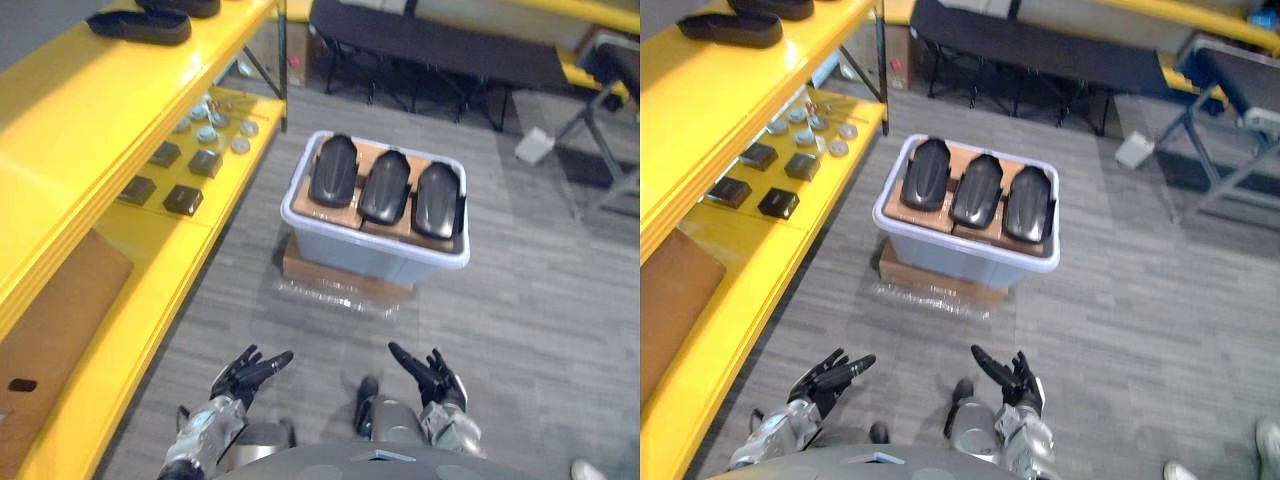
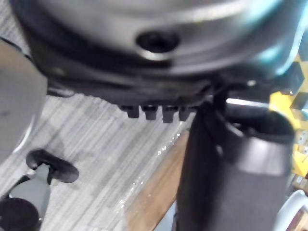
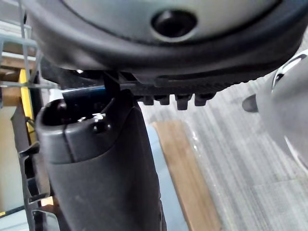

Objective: Walk over and take three plastic housings, then place them on the shelf

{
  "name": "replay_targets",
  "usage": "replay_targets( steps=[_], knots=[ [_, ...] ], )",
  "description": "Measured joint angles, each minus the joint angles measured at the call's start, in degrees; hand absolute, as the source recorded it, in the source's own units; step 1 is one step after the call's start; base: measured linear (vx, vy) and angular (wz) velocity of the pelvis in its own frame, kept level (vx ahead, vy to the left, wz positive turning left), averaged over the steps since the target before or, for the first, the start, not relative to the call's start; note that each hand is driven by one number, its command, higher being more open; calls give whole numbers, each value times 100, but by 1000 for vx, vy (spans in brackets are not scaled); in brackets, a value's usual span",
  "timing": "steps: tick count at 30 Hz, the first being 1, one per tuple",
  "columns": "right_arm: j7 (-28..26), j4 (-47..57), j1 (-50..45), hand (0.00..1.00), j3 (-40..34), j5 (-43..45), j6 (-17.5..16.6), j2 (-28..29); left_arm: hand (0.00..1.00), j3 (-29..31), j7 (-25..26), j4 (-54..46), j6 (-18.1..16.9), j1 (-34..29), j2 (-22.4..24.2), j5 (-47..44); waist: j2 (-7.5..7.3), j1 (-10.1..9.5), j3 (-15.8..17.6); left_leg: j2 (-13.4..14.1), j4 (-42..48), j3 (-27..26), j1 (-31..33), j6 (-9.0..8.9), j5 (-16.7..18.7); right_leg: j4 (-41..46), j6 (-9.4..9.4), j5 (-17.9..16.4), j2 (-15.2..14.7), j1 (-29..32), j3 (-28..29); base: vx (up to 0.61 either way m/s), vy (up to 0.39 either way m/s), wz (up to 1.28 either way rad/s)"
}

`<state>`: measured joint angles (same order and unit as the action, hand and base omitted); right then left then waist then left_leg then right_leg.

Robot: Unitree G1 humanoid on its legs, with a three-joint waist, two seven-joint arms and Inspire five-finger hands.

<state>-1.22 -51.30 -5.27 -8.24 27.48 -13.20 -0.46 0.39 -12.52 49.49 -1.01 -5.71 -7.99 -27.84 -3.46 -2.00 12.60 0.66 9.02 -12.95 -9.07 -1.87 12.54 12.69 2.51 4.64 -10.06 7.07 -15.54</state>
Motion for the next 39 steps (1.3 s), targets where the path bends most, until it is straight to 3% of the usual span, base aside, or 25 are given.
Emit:
replay_targets(
  steps=[1,3,4,6,8,10,11,13,15,18,20,25,31,35,39],
  knots=[
    [0,6,38,100,2,4,-15,-16,100,-8,33,4,3,-12,41,-84,63,2,-10,103,173,-15,76,-23,119,-93,-42,-48,89,-36,-15,246,-239,-40],
    [44,-24,130,100,82,-2,-5,-129,100,-10,148,16,-25,-68,142,-225,271,41,1,519,992,-58,353,-272,492,-342,-156,-336,450,-202,-48,190,-209,-27],
    [57,-32,115,100,102,-2,1,-158,100,-11,172,15,-47,-53,148,-298,297,57,8,631,1385,-39,499,-328,531,-400,-192,-423,511,-264,-53,138,-195,-7],
    [122,-42,-59,100,91,-5,10,-348,100,3,223,-64,-220,0,254,-399,478,47,24,1130,3396,81,1330,-395,454,-677,-267,-528,736,-704,-57,133,-138,-1],
    [167,-30,-197,100,-44,-6,35,-450,100,-14,237,-64,-261,34,357,-395,533,90,46,1199,3225,-51,1509,-331,589,-848,-238,-553,712,-1002,-14,173,-36,-10],
    [247,159,-307,100,-214,-6,36,-456,100,-69,221,-96,-258,68,404,-394,561,151,49,1122,2045,-77,1539,-394,431,-926,-129,-564,606,-1097,23,156,51,-25],
    [289,589,-524,100,-196,-37,78,-450,100,-146,237,-218,-239,15,456,-393,617,193,45,1079,1165,-67,1506,-271,-460,-994,-39,-574,612,-1116,79,163,130,-31],
    [390,941,-675,100,-148,-171,183,-350,100,-162,292,-290,-114,46,383,-392,490,250,-12,885,777,-195,1381,-224,-514,-1168,89,-497,446,-1101,156,175,130,-21],
    [392,1245,-913,100,61,-255,329,-298,100,-206,457,-293,67,171,337,-350,244,263,-82,529,-13,-377,1227,-105,-809,-1303,226,-398,198,-933,190,162,90,-7],
    [306,1730,-1152,100,117,-442,548,-242,100,-247,549,-290,304,186,263,-326,166,333,-120,354,-353,-450,1107,-12,-958,-1374,292,-322,85,-939,162,196,66,-1],
    [169,2335,-1380,100,233,-458,744,-235,100,-226,631,-272,498,71,118,-327,154,382,-126,329,-456,-531,892,-11,-958,-1372,314,-308,96,-1063,157,176,26,-16],
    [226,3383,-1541,100,228,-441,900,-259,100,-87,609,-88,491,-138,-95,-321,94,372,-188,411,-583,-727,638,-44,-937,-1357,315,-307,147,-1149,177,86,-7,-18],
    [487,3535,-820,100,-752,-376,988,-658,100,127,484,175,361,-227,-124,-164,33,367,-239,496,-654,-893,404,-145,-863,-1228,315,-307,221,-1187,193,-41,-7,-16],
    [672,3479,3,100,-1180,-73,1050,-1307,100,312,425,160,239,-330,-186,152,-78,341,-197,468,-445,-921,980,-83,-832,-1216,253,-354,146,-661,120,-199,-30,-13],
    [1016,2586,1246,100,-1376,371,1055,-2024,100,401,359,54,89,-294,-215,128,-28,256,274,526,-8,-655,1636,-12,-852,-1065,316,-316,110,-252,-96,-197,-28,29]
  ],
)
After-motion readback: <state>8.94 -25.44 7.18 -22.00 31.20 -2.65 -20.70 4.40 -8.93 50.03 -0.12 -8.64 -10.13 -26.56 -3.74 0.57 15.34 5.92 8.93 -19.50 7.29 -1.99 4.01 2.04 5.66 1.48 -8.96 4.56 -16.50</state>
